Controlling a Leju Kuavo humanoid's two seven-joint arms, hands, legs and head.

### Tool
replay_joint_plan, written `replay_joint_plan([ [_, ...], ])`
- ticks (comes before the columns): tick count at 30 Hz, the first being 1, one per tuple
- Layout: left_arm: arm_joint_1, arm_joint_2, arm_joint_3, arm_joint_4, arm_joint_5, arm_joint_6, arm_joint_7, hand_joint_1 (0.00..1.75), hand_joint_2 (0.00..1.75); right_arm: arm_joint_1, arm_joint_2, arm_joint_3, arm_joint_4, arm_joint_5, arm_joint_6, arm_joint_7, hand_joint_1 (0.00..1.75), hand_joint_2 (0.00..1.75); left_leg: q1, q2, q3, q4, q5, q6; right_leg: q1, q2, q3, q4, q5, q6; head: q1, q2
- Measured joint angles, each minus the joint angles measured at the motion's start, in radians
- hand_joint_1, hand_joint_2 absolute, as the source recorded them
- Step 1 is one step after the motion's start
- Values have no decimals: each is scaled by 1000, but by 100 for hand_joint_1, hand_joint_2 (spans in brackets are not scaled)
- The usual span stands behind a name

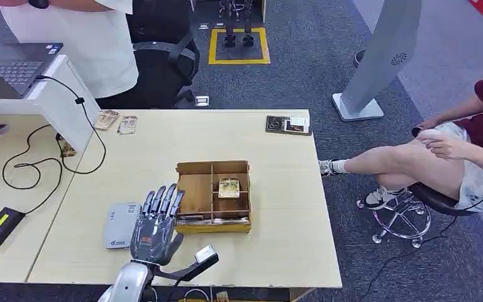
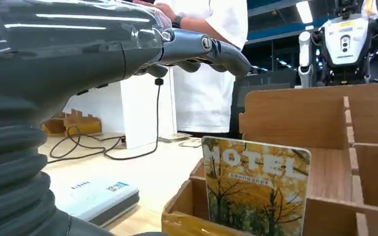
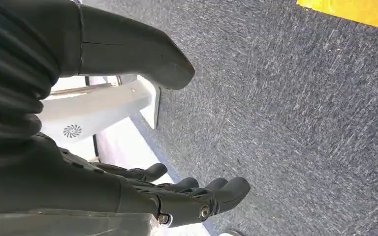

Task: Pass the card to the sensor for recognition and then transmit it.

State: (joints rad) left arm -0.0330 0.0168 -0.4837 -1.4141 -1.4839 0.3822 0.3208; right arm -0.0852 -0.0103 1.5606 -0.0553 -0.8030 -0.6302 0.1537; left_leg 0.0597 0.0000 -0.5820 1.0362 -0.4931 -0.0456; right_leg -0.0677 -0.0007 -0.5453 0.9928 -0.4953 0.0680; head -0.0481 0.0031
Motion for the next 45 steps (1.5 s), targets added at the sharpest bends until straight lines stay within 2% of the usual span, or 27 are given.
replay_joint_plan([
  [12,1,6,-5,-6,34,15,-74,0,175,0,0,0,0,-10,0,-9,0,175,0,0,0,0,0,0,0,0,0,0,0,0,0,0],
  [29,-6,19,-47,3,24,0,-78,0,175,-1,0,0,-1,6,-1,-8,0,175,0,0,0,0,0,0,0,0,0,0,0,0,0,0],
  [30,-8,19,-50,4,24,-8,-77,7,175,-1,0,0,-1,6,-1,-7,0,175,0,0,0,0,0,0,0,0,0,0,0,0,0,0],
  [31,-10,21,-54,6,24,-17,-76,21,175,-1,0,0,-1,7,-1,-6,0,175,0,0,0,0,0,0,0,0,0,0,0,0,0,0],
  [33,-12,22,-60,12,20,-34,-71,35,175,-1,0,0,-1,7,-1,-6,0,175,0,0,0,0,0,0,0,0,0,0,0,0,0,0],
  [37,-17,23,-64,25,14,-59,-50,33,175,-1,0,0,-1,7,0,1,0,175,0,0,0,0,0,0,0,0,0,0,0,0,0,0],
  [40,-17,23,-67,32,9,-66,-35,28,175,-1,0,0,-1,7,0,2,0,175,0,0,0,0,0,0,0,0,0,0,0,0,0,0],
  [42,-17,23,-68,37,7,-68,-30,17,175,-1,0,0,-1,7,0,2,0,175,0,0,0,0,0,0,0,0,0,0,0,0,0,0],
  [45,-16,22,-68,37,6,-67,-9,16,175,-1,0,0,-1,4,0,5,0,175,0,0,0,0,0,0,0,0,0,0,0,0,0,0],
])
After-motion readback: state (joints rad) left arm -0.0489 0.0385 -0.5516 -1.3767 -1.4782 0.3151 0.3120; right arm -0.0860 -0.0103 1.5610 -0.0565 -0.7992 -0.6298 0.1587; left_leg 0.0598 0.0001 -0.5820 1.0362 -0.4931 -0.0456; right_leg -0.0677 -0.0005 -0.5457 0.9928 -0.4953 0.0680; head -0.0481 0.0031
